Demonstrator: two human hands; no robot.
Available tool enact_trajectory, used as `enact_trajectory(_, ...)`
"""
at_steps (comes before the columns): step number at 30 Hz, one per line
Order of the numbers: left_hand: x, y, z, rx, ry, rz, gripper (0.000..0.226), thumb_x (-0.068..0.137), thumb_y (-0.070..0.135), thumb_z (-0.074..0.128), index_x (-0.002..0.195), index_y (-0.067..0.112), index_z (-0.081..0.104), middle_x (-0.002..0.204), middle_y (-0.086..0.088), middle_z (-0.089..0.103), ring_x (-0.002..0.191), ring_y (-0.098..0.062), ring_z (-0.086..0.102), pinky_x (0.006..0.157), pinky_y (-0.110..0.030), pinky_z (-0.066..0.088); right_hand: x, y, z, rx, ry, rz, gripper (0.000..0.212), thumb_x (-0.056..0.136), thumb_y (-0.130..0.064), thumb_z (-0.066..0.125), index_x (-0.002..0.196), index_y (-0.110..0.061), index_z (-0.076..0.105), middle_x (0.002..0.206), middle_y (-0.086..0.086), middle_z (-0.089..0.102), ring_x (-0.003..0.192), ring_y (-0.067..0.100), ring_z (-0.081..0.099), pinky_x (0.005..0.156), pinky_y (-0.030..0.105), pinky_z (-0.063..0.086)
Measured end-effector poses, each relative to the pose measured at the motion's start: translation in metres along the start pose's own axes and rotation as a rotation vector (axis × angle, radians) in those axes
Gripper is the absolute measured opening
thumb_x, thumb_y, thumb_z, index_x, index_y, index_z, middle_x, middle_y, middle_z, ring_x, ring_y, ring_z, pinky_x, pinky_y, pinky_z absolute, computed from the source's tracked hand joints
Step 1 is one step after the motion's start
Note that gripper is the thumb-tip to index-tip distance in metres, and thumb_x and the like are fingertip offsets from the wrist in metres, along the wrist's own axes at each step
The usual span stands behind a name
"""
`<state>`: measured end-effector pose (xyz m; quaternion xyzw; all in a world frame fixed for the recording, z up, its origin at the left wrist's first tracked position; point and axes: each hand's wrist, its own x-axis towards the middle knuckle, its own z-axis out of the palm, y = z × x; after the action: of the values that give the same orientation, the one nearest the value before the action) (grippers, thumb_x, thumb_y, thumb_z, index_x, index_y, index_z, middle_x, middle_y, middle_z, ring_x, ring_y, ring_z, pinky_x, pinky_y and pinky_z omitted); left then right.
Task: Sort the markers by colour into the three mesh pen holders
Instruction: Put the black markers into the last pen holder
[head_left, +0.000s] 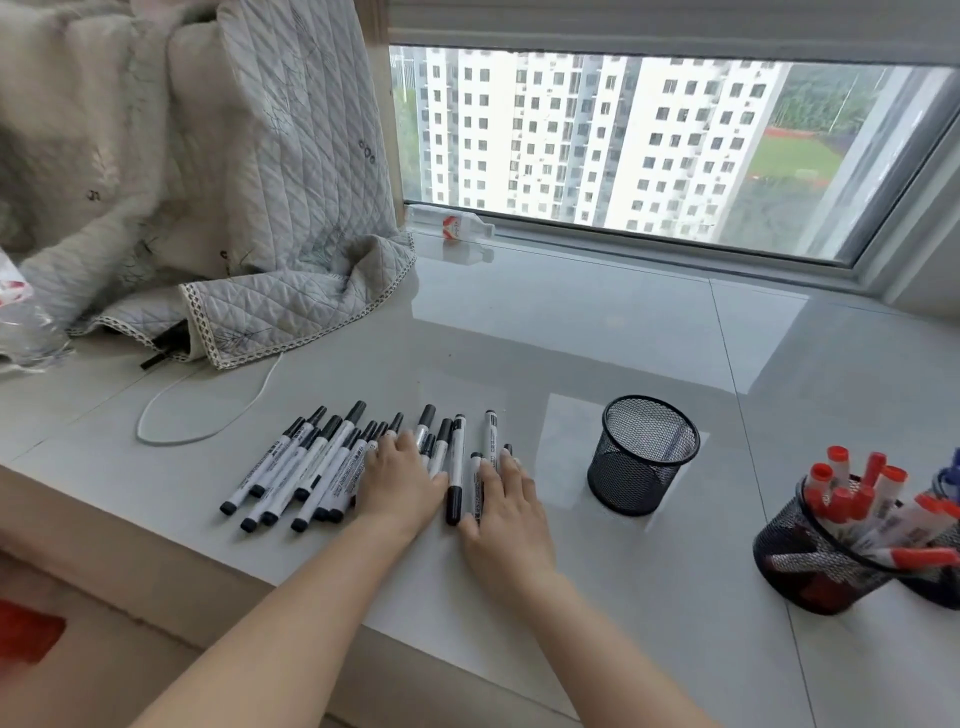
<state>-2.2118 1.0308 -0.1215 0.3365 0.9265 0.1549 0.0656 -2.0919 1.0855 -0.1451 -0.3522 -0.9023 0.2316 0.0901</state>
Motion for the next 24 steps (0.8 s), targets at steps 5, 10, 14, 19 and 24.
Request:
enact_trajectory(5, 0.000, 0.006, 0.012, -0.009, 0.024, -0.054, 0.063, 0.087, 0.038, 0.052, 0.134, 0.004, 0.030, 0.138, -0.018, 0.031, 0.124, -0.034, 0.035, 0.104, -0.038, 0.030, 0.014, 0.004, -0.007, -0.016, 0.058, 0.033, 0.059, 0.087, -0.032, 0.045, 0.141, -0.017, 0.026, 0.150, 0.005, 0.020, 0.135, 0.024, 0.020, 0.108, 0.036, 0.021)
enact_trajectory(10, 0.000, 0.011, 0.016, -0.017, 0.026, -0.064, 0.045, 0.089, 0.028, 0.046, 0.125, 0.003, 0.038, 0.132, -0.017, 0.042, 0.121, -0.030, 0.042, 0.100, -0.036, 0.034, 0.034, 0.006, -0.011, -0.109, 0.080, 0.112, 0.062, 0.089, -0.036, 0.044, 0.141, -0.011, 0.022, 0.139, 0.007, 0.030, 0.127, 0.026, 0.026, 0.102, 0.036, 0.027)
enact_trajectory(14, 0.001, 0.014, 0.015, -0.016, 0.039, -0.058, 0.037, 0.091, 0.023, 0.042, 0.120, 0.001, 0.043, 0.126, -0.017, 0.049, 0.115, -0.029, 0.048, 0.094, -0.035, 0.038, 0.044, 0.003, -0.011, -0.124, 0.088, 0.176, 0.055, 0.089, -0.038, 0.040, 0.134, -0.008, 0.033, 0.129, 0.009, 0.036, 0.117, 0.028, 0.032, 0.097, 0.037, 0.031)
enact_trajectory(19, 0.002, 0.011, 0.012, -0.100, 0.088, -0.065, 0.035, 0.091, 0.027, 0.042, 0.110, -0.002, 0.050, 0.109, -0.020, 0.061, 0.098, -0.033, 0.059, 0.076, -0.034, 0.044, 0.052, 0.001, -0.012, -0.119, 0.092, 0.225, 0.050, 0.089, -0.035, 0.040, 0.127, -0.003, 0.040, 0.124, 0.012, 0.039, 0.114, 0.029, 0.038, 0.097, 0.037, 0.033)
enact_trajectory(24, -0.004, 0.006, 0.014, -0.331, 0.197, -0.129, 0.034, 0.088, 0.028, 0.049, 0.102, -0.003, 0.050, 0.097, -0.021, 0.063, 0.090, -0.036, 0.058, 0.066, -0.034, 0.038, 0.055, 0.000, -0.017, -0.106, 0.029, 0.246, 0.040, 0.088, -0.023, 0.039, 0.122, -0.002, 0.039, 0.123, 0.015, 0.045, 0.114, 0.030, 0.042, 0.094, 0.036, 0.036)
